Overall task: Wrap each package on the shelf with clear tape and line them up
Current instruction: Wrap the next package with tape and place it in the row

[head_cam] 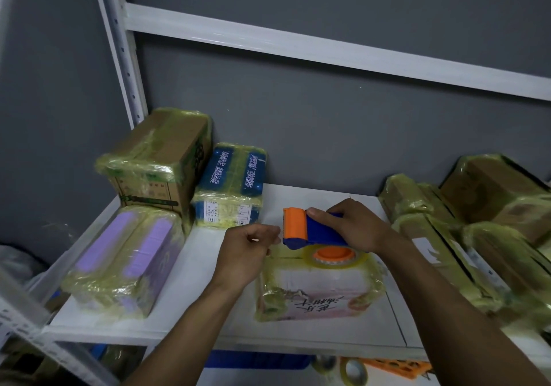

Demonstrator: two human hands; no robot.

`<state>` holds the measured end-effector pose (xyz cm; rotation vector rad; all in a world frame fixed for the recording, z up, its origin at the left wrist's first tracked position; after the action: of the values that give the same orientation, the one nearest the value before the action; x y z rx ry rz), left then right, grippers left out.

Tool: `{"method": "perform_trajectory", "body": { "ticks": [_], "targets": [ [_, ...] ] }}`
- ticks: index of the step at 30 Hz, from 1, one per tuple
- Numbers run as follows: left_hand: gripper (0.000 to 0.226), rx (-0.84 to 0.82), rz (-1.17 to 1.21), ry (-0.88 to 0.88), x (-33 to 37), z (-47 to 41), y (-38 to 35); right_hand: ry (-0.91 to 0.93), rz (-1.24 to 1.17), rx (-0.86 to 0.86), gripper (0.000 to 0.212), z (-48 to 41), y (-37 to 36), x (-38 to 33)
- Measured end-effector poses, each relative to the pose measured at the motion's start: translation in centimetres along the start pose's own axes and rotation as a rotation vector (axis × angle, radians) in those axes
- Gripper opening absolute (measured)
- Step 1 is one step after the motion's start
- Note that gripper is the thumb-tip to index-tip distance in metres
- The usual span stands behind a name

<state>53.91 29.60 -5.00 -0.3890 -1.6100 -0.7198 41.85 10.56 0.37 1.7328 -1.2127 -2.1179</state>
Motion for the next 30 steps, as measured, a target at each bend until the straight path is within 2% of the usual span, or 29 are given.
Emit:
{"method": "perform_trajectory", "body": {
  "ticks": [6,17,21,25,30],
  "targets": [
    [0.024,-0.038,-0.099,0.051,0.3,-0.3,0.7,0.005,0.041,-0.003,0.076,-0.1,-0.2,-0.2],
    [0.025,-0.001,-0.154,0.09,0.5,-0.3,4.2,0.002,0.12,-0.007,0.076,0.3,-0.3,-2.1],
    [0.02,0.052,-0.094,0.122,0.2,0.0,5.7,0.045,0.165,0.023,0.082,0.0,0.1,-3.8],
    [0.014,0.09,-0.048,0.159,-1.2,0.5,7.0,-0.009,0.247,0.02,0.081,0.0,0.8,-4.0],
    [0.02,0.125,-0.062,0.211,-3.7,0.6,7.5,-0.042,0.31,0.044,0.081,0.5,0.9,-3.6]
  ]
}}
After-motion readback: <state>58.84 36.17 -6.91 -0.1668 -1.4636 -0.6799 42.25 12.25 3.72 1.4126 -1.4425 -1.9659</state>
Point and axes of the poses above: each hand's wrist, its own z-axis away from the middle knuckle, its own y-axis out of the back of the hand, x = y × z, the point moved 5 cm from there along -z, towards the middle knuckle, and after that the axes turned 13 degrees about -z, right-handed, at the moved point
